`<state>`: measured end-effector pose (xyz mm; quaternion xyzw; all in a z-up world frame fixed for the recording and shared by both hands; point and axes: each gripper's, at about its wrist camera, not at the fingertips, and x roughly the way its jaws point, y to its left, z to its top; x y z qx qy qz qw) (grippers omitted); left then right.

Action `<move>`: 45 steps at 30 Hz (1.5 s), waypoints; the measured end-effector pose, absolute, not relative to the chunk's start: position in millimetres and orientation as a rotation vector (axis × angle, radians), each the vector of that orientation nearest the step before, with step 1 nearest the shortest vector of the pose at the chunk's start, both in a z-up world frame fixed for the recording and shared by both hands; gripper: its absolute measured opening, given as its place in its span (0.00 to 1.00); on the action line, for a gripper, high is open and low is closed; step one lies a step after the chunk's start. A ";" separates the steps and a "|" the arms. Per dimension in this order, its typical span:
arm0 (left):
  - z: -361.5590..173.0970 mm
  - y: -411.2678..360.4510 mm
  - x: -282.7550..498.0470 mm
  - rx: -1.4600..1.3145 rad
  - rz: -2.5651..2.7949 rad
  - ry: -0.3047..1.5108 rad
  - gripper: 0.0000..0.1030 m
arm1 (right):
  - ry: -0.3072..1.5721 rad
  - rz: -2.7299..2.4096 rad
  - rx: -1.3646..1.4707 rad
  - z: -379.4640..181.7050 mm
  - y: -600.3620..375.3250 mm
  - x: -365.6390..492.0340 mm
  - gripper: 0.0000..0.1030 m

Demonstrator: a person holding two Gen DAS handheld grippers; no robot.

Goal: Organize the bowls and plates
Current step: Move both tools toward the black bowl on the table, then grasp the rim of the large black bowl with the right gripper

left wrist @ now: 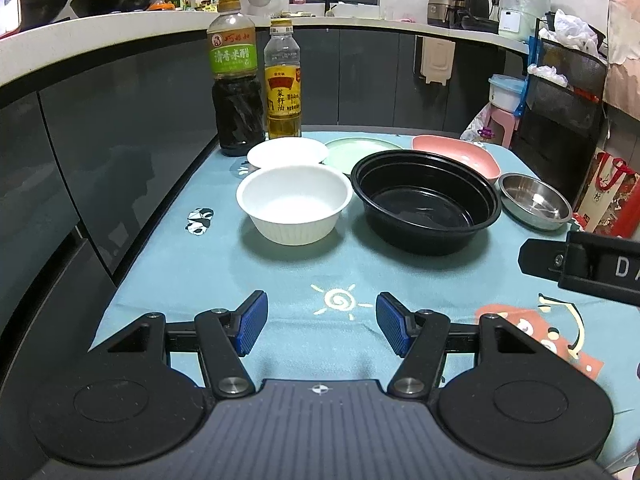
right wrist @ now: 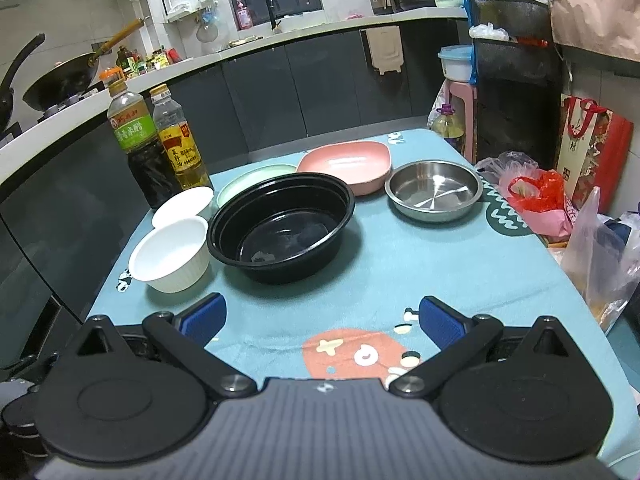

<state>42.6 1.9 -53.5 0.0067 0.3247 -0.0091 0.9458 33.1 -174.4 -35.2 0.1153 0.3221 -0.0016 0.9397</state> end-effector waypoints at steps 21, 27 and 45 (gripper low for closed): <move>-63.1 2.6 59.6 -0.015 0.001 0.691 0.55 | 0.708 0.015 0.241 -49.3 -175.4 50.3 0.49; -65.9 1.1 71.3 -0.012 0.012 0.706 0.55 | 0.717 0.006 0.243 -51.5 -179.0 60.2 0.49; -41.5 -7.1 153.0 -0.285 -0.108 0.805 0.55 | 0.808 0.005 0.430 -51.3 -223.1 138.9 0.48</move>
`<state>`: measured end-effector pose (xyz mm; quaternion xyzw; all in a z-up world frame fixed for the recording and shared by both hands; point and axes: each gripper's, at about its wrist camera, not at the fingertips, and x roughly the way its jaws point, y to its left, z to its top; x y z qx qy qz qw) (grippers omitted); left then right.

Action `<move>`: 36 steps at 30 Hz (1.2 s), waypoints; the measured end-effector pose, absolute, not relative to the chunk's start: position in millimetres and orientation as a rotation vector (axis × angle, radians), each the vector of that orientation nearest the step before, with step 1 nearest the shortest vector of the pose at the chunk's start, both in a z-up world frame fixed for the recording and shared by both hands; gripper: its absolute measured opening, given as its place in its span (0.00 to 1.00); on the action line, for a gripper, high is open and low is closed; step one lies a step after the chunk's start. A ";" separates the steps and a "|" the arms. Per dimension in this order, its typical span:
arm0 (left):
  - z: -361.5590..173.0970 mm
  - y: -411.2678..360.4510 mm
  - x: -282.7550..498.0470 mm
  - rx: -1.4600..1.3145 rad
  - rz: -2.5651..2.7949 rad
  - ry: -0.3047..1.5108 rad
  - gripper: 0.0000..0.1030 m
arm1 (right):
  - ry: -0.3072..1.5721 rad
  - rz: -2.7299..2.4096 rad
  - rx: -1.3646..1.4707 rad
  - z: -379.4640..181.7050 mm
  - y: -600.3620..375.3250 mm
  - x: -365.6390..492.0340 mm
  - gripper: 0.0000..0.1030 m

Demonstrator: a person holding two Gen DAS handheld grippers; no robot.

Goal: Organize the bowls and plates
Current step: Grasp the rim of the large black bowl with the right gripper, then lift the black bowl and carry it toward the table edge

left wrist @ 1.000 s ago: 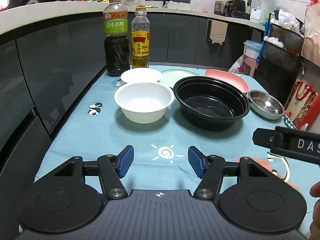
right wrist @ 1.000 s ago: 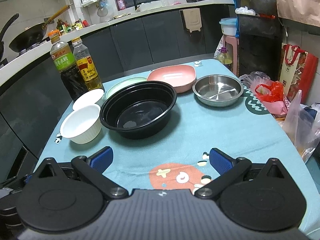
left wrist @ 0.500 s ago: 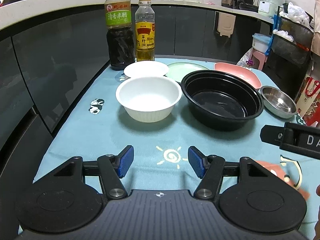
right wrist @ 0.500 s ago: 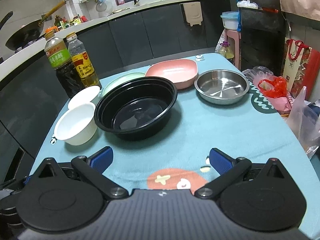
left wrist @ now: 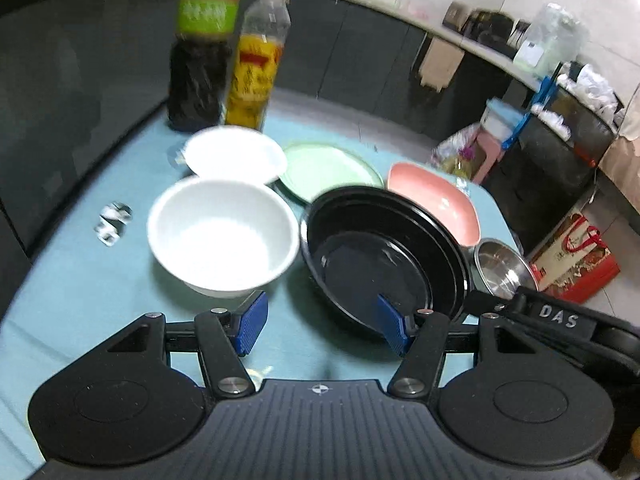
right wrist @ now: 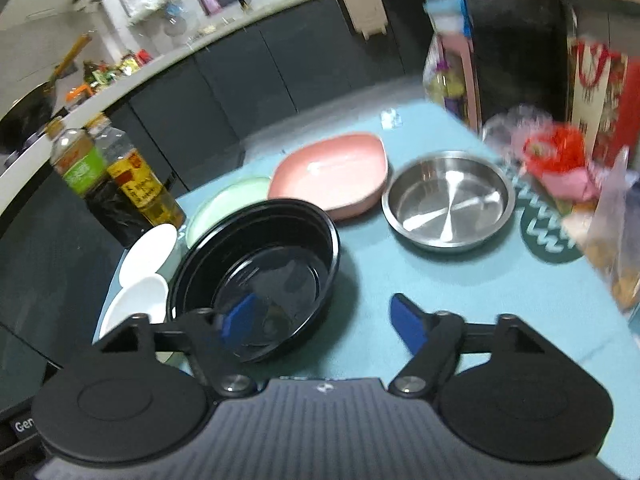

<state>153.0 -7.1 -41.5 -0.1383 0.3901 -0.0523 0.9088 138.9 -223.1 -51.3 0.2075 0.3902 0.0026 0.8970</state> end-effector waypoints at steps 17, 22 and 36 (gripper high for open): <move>-78.0 -24.0 196.9 -0.331 -0.135 0.926 0.22 | 0.897 -0.054 0.486 -82.6 -231.8 181.7 0.41; -70.8 -30.6 179.6 -0.265 -0.173 0.883 0.18 | 0.910 0.047 0.428 -80.3 -225.7 171.4 0.00; -62.4 -10.4 99.8 -0.234 -0.231 0.843 0.18 | 0.888 0.054 0.412 -67.4 -214.2 93.0 0.02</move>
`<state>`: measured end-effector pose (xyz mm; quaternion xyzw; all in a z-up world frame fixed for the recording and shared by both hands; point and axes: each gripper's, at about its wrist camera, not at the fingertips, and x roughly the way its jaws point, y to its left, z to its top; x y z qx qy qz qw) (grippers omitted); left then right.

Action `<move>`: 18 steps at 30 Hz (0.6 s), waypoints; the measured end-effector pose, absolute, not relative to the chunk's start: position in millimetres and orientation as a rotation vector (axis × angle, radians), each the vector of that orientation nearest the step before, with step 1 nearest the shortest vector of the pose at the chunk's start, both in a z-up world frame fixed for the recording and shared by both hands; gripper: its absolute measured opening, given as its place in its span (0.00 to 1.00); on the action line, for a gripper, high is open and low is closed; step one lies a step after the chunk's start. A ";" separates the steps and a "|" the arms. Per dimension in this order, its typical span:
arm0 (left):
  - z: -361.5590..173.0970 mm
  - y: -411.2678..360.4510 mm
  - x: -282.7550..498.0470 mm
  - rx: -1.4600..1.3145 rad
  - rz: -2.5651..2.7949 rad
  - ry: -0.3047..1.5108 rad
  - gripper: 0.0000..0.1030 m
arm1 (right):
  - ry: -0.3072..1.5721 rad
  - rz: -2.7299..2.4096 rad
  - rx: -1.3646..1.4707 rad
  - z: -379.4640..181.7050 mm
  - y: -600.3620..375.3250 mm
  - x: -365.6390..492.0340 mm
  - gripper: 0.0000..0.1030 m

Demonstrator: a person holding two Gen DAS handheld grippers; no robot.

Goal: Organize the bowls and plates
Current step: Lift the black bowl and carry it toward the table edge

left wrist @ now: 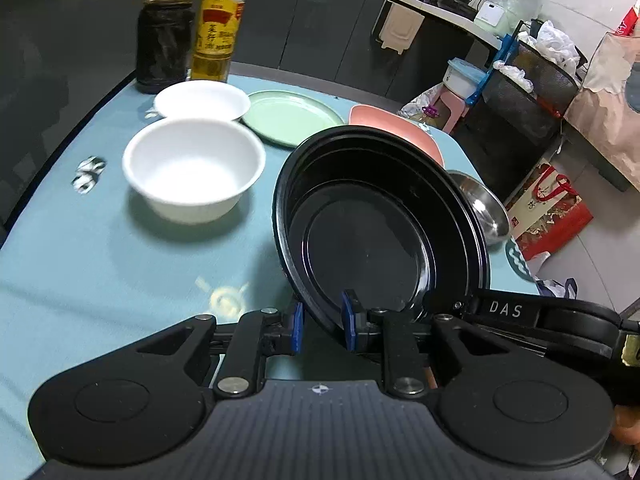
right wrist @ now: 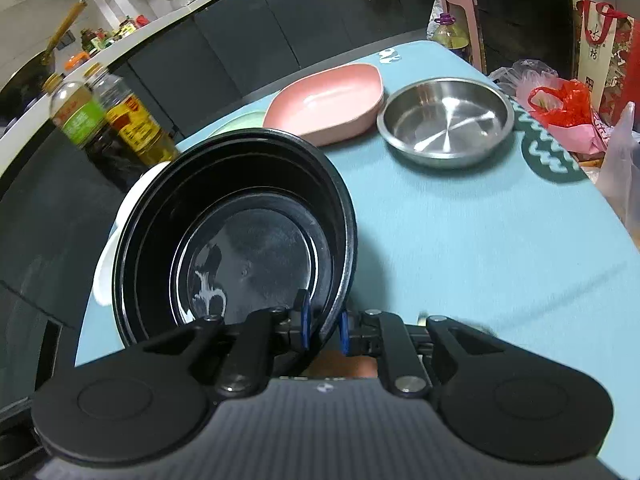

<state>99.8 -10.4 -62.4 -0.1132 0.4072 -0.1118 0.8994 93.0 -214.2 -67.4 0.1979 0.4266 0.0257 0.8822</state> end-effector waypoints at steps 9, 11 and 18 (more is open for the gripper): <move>-59.5 8.2 53.8 -0.225 -0.210 0.816 0.19 | 0.899 0.089 0.371 -61.6 -190.9 56.9 0.05; -58.6 10.3 45.4 -0.225 -0.212 0.812 0.19 | 0.901 0.093 0.375 -61.0 -188.9 50.1 0.05; -57.4 16.9 28.7 -0.217 -0.217 0.800 0.19 | 0.888 0.096 0.360 -57.3 -181.2 32.6 0.05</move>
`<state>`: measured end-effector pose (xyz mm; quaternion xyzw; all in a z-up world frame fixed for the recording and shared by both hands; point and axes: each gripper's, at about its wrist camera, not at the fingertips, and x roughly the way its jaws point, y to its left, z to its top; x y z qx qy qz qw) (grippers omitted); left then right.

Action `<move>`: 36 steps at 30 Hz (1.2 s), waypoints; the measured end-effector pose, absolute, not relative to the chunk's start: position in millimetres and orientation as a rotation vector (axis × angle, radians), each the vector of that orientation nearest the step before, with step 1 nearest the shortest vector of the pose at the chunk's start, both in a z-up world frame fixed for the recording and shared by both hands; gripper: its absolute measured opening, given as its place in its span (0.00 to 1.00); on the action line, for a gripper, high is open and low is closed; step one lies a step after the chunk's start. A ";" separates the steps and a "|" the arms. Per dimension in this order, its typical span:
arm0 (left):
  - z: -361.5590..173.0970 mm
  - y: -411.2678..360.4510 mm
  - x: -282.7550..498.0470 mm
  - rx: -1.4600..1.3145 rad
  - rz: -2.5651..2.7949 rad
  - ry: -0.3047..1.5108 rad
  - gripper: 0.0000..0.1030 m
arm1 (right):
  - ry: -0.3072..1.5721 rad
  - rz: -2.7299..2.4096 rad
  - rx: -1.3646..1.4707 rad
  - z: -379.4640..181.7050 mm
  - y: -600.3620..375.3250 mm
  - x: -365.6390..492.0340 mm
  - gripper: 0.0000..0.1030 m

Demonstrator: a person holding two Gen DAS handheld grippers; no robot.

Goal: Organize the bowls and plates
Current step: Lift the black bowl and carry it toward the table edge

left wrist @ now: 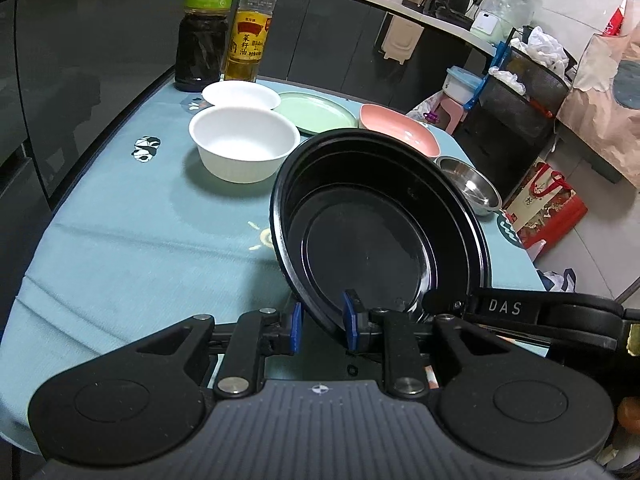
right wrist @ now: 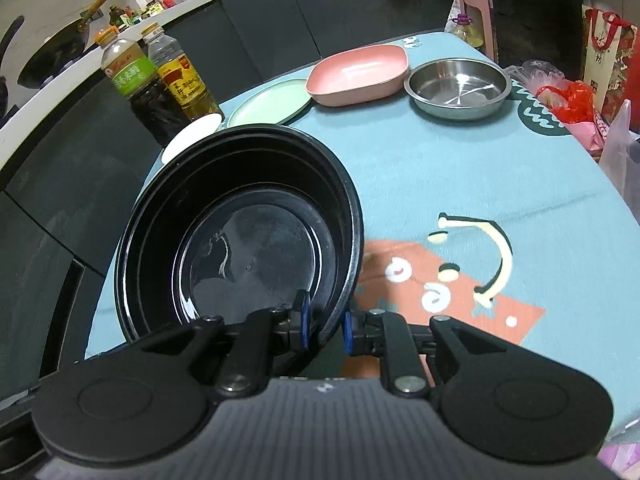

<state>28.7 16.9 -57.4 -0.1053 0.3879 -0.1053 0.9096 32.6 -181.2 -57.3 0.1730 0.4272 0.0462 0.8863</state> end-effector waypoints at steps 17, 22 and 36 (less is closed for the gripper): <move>-66.6 26.3 26.4 -0.243 -0.205 0.837 0.20 | 0.926 0.107 0.381 -66.5 -177.3 30.0 0.05; -67.8 25.4 26.0 -0.240 -0.202 0.842 0.20 | 0.934 0.108 0.386 -68.2 -177.3 30.7 0.05; -72.0 26.0 28.4 -0.243 -0.181 0.856 0.21 | 0.955 0.105 0.397 -73.2 -179.3 34.4 0.06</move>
